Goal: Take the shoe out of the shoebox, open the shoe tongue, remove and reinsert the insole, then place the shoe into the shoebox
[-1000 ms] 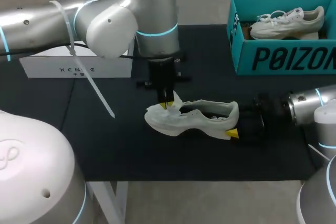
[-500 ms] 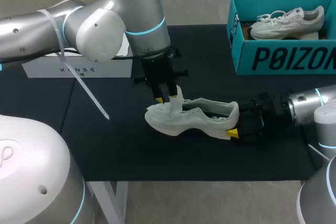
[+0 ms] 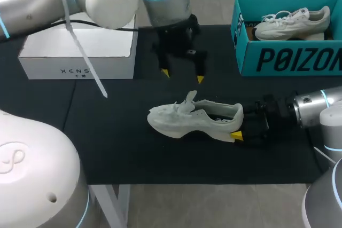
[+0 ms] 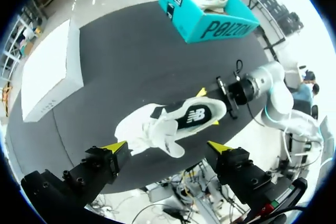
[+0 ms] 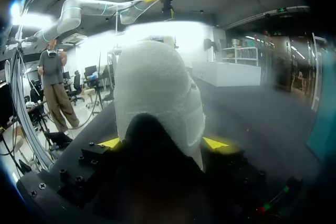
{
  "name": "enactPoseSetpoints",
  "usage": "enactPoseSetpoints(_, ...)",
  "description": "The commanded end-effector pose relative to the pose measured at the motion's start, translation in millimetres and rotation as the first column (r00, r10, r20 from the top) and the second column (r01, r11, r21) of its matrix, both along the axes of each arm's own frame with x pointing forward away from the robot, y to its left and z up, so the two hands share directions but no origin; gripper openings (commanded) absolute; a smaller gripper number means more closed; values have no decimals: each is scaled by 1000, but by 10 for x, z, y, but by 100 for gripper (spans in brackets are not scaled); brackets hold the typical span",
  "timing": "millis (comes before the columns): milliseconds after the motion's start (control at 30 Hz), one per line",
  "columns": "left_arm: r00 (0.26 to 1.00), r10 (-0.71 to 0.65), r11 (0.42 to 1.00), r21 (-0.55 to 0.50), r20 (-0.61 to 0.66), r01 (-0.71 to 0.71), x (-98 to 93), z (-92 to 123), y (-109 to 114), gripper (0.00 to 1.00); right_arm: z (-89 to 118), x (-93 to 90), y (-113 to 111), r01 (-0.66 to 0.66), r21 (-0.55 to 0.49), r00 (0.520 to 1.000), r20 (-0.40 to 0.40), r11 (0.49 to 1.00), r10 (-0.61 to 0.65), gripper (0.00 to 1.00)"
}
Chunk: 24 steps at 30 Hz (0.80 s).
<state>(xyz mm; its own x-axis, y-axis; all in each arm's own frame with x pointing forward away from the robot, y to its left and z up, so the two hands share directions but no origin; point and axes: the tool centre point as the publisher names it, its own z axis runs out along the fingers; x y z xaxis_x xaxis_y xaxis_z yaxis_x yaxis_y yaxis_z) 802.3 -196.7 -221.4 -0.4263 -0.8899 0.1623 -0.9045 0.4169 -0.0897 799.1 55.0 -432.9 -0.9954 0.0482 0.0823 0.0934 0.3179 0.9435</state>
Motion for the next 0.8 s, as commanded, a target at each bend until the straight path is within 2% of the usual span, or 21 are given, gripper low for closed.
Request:
enactPoseSetpoints(33,908,-419,896,163,5,413,55,39,-92,100,-46,1,30,1,-2,1000,0,1000,-1,0)
enactPoseSetpoints(600,908,-419,896,163,5,413,55,39,-92,100,-46,1,30,1,-2,1000,0,1000,-1,0)
enactPoseSetpoints(700,815,-579,788,281,32,548,54,68,-121,100,-46,1,30,1,-2,1000,0,1000,-1,0)
enactPoseSetpoints(733,801,-598,770,297,25,565,56,66,-128,100,-46,1,30,1,-2,1000,0,1000,-1,0)
enactPoseSetpoints(800,713,-700,684,325,41,653,43,47,-150,100,-46,1,30,1,-2,1000,0,1000,-1,0)
